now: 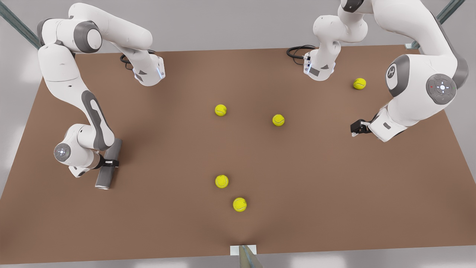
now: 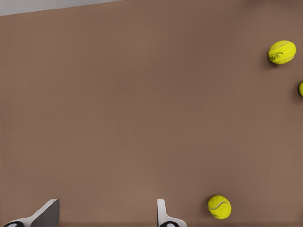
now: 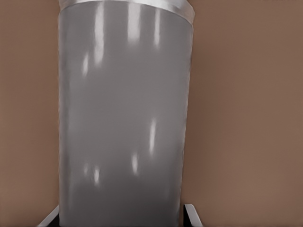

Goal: Put the tennis tube upright

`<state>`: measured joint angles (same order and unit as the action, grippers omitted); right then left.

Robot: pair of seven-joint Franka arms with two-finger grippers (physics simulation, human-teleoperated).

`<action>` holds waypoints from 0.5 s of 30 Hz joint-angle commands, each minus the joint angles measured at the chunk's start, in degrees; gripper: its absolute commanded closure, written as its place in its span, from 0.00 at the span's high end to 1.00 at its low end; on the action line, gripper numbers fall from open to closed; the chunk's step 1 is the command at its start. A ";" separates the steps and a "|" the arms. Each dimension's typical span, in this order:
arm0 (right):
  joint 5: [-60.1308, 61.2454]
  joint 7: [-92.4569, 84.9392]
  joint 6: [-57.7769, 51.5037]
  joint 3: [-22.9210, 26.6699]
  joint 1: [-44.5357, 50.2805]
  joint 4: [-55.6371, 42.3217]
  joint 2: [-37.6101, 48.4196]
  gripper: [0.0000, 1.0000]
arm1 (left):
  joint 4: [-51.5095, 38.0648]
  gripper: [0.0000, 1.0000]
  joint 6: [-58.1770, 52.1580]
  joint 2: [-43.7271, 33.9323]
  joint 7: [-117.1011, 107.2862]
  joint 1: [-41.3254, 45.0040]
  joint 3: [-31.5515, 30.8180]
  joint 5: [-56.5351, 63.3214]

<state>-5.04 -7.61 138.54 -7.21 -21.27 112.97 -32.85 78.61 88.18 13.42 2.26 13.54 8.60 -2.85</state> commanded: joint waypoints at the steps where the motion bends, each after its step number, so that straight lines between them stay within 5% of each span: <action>1: 0.11 0.05 0.24 0.01 -0.08 -0.03 -0.02 0.92 | -0.03 1.00 -0.12 -0.06 -0.06 0.00 0.02 0.03; 11: 0.11 0.05 0.59 0.01 0.18 -0.03 -0.81 0.92 | -0.03 1.00 -0.12 0.11 -0.23 0.00 0.02 0.03; 15: 0.11 -0.04 0.59 0.01 0.18 -0.03 -0.81 0.75 | -0.03 1.00 -0.12 0.38 -0.23 0.00 0.02 0.03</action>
<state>-4.87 -7.50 139.09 -7.20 -21.09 112.96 -33.71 78.61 88.10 13.79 2.17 13.54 8.60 -2.84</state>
